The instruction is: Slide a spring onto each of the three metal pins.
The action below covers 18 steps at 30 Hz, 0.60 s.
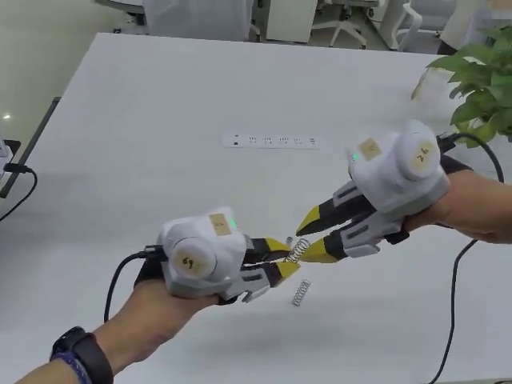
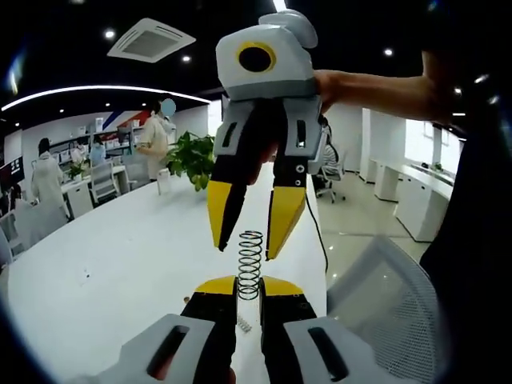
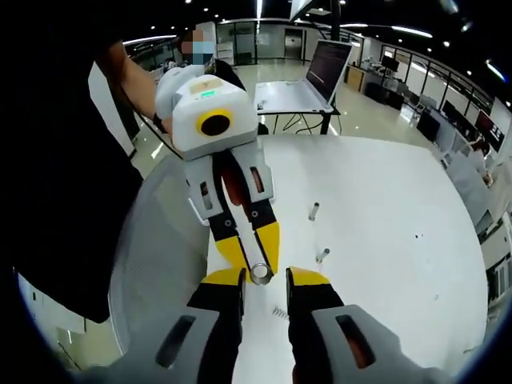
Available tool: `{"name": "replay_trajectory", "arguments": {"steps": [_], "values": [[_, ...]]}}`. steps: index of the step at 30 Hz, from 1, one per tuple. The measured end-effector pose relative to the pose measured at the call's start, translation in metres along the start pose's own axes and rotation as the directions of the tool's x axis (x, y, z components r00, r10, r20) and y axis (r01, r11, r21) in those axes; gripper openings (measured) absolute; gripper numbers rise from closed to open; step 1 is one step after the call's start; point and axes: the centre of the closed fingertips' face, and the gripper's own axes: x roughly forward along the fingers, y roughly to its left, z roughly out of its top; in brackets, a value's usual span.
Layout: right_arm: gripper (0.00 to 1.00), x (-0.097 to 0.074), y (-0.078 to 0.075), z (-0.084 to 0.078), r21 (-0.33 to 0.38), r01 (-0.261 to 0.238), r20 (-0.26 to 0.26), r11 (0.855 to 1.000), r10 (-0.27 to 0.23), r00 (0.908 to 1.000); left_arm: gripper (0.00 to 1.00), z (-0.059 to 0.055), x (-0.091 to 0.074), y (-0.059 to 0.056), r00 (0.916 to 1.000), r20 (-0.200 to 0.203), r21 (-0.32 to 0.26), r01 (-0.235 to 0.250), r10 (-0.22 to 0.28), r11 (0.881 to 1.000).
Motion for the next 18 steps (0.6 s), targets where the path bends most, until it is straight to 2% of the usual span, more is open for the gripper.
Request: {"name": "replay_trajectory", "arguments": {"steps": [8,18], "values": [[0.17,0.002,0.003,-0.008,-0.051,-0.039,-0.067,0.998,0.035,0.9972,0.02,0.006,0.004,-0.005,0.9998,0.007,0.013,0.018,-0.018,1.0],[0.11,0.003,0.007,-0.012,-0.096,-0.071,-0.105,0.993,0.061,0.9925,0.02,0.009,0.005,-0.006,0.9994,0.008,0.025,0.034,-0.035,0.999]]}}
